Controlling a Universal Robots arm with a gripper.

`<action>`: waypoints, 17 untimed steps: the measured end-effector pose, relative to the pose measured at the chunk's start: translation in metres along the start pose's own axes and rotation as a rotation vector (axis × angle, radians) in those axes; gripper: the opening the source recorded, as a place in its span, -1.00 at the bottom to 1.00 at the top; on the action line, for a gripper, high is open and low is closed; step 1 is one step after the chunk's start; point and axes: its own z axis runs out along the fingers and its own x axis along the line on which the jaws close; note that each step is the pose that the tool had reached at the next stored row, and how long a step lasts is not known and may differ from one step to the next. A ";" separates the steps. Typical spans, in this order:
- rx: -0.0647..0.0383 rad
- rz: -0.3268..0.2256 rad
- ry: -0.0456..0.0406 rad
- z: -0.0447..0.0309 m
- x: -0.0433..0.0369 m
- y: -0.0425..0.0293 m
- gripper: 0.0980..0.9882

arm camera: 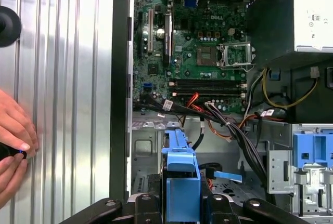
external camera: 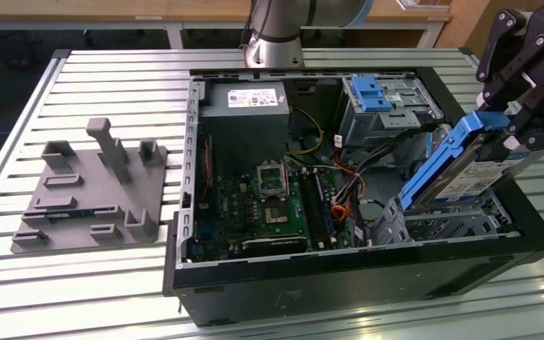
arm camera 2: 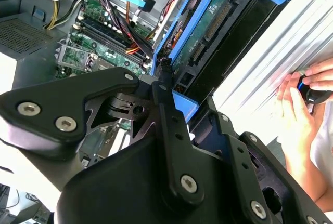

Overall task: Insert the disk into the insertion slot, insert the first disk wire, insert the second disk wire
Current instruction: 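Insert the disk into the insertion slot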

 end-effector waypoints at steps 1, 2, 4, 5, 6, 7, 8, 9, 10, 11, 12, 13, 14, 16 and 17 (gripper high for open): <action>0.000 0.000 -0.0001 0.0005 0.0002 0.0000 -0.40; 0.000 0.000 -0.0002 0.0010 0.0004 0.0000 -0.40; 0.000 0.000 0.0000 0.0018 0.0010 0.0000 -0.40; -0.001 0.000 0.0000 0.0021 0.0014 0.0000 -0.40; -0.001 0.000 0.0000 0.0025 0.0017 -0.0001 -0.40; -0.001 0.000 -0.0003 0.0031 0.0019 -0.0001 -0.40; -0.001 0.000 -0.0002 0.0037 0.0020 -0.0001 -0.40; -0.001 0.000 0.0000 0.0044 0.0020 -0.0002 -0.40; -0.001 0.000 0.0000 0.0054 0.0021 -0.0002 -0.40; -0.001 -0.001 -0.0002 0.0066 0.0022 -0.0003 -0.40; -0.001 -0.001 0.0000 0.0075 0.0023 -0.0003 -0.40; -0.001 -0.001 0.0000 0.0085 0.0024 -0.0003 -0.40; -0.001 -0.001 0.0001 0.0094 0.0024 -0.0004 -0.40; -0.001 -0.001 0.0000 0.0114 0.0026 -0.0004 -0.40; -0.001 -0.001 0.0000 0.0125 0.0026 -0.0005 -0.40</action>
